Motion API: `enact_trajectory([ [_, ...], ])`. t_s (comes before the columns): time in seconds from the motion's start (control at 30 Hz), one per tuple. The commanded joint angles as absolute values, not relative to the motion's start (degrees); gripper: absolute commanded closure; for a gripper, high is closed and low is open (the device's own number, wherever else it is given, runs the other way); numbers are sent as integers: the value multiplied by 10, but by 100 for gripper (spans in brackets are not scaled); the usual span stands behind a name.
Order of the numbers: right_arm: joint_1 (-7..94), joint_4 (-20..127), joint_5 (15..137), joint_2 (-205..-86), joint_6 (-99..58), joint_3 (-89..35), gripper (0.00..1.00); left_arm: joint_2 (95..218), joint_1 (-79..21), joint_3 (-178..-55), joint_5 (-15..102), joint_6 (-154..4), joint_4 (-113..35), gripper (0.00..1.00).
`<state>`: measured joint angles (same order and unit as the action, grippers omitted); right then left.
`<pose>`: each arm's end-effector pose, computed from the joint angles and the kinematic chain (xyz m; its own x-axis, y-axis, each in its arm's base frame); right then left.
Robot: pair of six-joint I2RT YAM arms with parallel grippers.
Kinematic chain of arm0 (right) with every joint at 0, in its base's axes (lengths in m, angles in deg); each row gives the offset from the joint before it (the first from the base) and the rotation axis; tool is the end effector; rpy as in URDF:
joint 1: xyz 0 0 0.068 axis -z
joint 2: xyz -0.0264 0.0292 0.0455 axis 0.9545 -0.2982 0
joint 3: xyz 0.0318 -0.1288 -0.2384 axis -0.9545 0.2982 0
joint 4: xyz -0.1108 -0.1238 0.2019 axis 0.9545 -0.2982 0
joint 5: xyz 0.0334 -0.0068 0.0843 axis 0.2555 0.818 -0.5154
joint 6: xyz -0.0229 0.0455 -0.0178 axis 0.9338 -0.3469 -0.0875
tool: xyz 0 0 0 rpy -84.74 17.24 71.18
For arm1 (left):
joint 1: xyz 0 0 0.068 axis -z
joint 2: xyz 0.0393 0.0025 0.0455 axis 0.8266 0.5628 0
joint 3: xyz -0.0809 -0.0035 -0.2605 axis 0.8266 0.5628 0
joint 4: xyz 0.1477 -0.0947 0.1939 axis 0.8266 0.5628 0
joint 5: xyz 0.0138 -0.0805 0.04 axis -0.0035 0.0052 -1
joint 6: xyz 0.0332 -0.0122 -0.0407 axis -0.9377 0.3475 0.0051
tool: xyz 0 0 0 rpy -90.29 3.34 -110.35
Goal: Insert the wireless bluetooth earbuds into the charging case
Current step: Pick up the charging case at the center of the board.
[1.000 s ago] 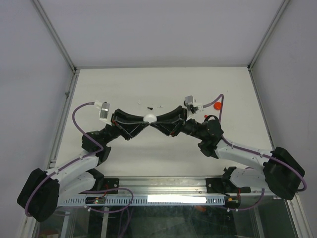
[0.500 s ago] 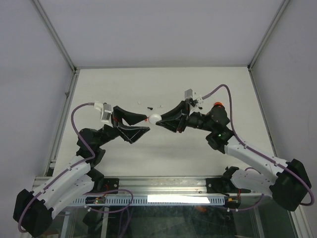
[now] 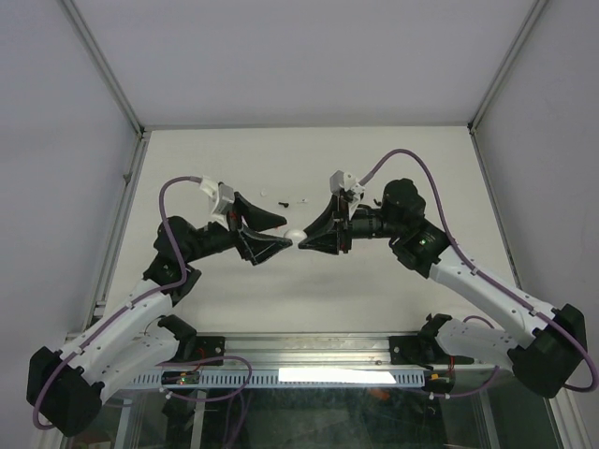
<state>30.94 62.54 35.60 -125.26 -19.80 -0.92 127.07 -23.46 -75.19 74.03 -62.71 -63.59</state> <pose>0.1616 0.1799 0.3499 -0.1402 -0.0331 -0.9896 -0.9901 -0.0002 0.1403 0.1486 -0.1203 0.3173 -0.2307 -0.2325 -0.9448 0.9209 0.2614 -0.2892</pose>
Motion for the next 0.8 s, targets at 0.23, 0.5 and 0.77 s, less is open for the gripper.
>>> enact_trajectory([
  [0.23, 311, 548, 317, -1272, -138, -68, 100, 1318, -231, -816, 823, -654, -595, 51],
  [0.5, 311, 546, 321, -1277, -128, -69, 99, 1339, -231, -823, 852, -646, -597, 75],
  [0.77, 311, 654, 351, -1240, -176, 2, 58, 1295, -230, -778, 800, -631, -669, 98],
])
